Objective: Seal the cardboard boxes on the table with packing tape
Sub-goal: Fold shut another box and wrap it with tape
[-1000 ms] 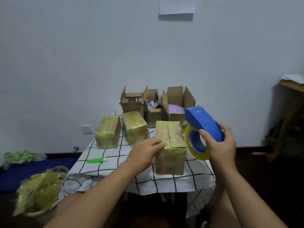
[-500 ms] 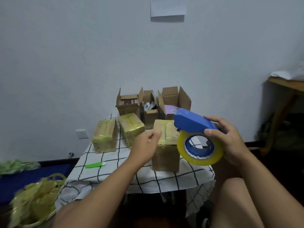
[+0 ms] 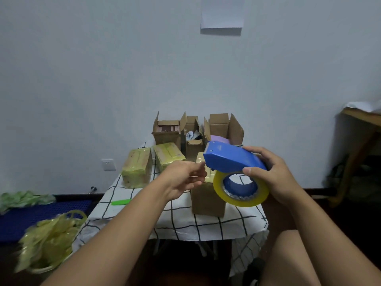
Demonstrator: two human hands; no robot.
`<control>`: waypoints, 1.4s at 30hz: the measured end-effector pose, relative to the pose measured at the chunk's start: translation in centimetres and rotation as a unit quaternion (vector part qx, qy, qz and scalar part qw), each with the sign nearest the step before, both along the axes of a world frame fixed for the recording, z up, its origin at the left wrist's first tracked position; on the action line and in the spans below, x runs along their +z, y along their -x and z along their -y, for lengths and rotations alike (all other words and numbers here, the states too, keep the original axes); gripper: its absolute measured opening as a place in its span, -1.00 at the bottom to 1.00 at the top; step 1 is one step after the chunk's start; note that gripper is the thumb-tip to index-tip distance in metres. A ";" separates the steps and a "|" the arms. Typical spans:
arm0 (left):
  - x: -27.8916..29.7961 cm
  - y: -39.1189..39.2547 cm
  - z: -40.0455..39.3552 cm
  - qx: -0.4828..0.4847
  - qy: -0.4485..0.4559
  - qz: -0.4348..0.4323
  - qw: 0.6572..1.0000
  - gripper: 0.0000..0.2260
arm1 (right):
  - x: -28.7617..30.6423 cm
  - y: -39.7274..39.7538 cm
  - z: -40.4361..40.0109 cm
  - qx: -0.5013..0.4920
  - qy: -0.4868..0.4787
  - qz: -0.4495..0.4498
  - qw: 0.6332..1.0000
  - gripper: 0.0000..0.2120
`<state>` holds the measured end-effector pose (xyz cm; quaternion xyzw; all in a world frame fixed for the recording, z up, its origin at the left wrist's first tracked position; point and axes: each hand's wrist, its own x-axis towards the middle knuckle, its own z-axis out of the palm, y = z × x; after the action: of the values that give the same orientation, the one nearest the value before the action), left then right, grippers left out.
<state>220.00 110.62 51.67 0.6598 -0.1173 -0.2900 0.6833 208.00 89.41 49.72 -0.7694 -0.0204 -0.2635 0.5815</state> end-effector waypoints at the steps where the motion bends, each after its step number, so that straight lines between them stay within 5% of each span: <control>1: -0.1 -0.2 -0.1 0.002 -0.026 0.017 1.000 -0.86 | 0.0 0.0 0.0 -0.003 0.014 -0.004 1.000 -0.45; 7: -0.7 -1.1 0.5 0.025 -0.145 0.124 0.981 -0.82 | 0.2 0.0 0.5 -0.005 0.117 -0.077 0.990 -0.50; 18: -3.4 -3.5 0.9 0.069 -0.211 0.173 0.960 -0.74 | -1.2 -0.1 3.3 -0.003 0.149 -0.135 0.980 -0.46; 42: -6.3 -3.7 1.3 0.129 -0.095 0.084 0.984 -0.92 | 0.2 -1.7 4.5 -0.003 0.243 -0.168 0.955 -0.41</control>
<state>223.71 109.35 45.36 0.7530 -0.0599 -0.1528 0.6372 209.73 84.87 49.90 -0.9206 0.0162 -0.1192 0.3716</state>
